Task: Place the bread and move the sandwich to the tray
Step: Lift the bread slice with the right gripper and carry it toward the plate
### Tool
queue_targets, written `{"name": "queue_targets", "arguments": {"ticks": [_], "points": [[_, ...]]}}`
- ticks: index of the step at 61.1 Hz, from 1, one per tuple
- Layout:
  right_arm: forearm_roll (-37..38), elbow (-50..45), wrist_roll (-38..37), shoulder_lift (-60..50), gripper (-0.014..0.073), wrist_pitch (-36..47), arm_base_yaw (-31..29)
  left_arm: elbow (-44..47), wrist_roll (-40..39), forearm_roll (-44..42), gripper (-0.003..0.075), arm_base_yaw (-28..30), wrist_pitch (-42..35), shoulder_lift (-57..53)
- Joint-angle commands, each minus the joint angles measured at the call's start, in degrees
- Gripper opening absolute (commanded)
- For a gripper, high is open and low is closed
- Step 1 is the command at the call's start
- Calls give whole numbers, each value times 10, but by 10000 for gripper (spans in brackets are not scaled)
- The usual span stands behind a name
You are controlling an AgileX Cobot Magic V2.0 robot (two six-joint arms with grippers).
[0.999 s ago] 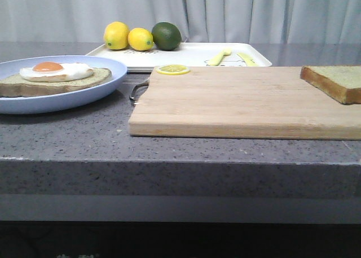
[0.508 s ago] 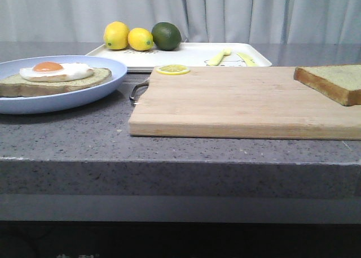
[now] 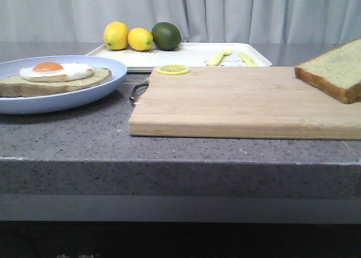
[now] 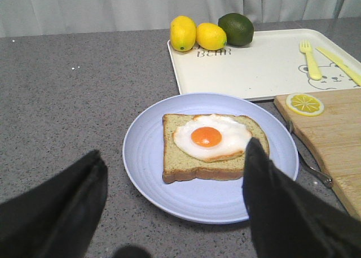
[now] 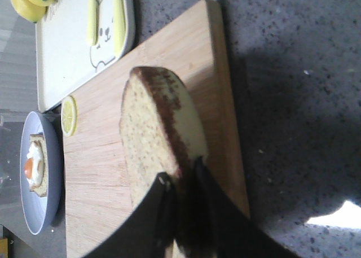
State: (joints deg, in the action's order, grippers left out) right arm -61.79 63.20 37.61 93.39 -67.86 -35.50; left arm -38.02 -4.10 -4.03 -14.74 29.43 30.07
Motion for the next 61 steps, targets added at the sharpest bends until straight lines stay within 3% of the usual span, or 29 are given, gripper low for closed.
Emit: {"name": "queue_targets", "arguments": {"ticks": [1,19,31,43,61], "points": [[-56,16,8,-41,85,-89,-3,-16,0,-3,491,-4,-45,6],[-125,16,8,-104,-42,-89,37,-16,0,-3,491,-4,-45,6],[-249,15,8,-125,-41,-89,115,-16,0,-3,491,-4,-46,6],[-324,15,8,-125,-41,-38,243,-16,0,-3,491,-4,-47,6],[-419,15,8,-122,-41,176,479,-16,0,-3,491,-4,-47,6]]}}
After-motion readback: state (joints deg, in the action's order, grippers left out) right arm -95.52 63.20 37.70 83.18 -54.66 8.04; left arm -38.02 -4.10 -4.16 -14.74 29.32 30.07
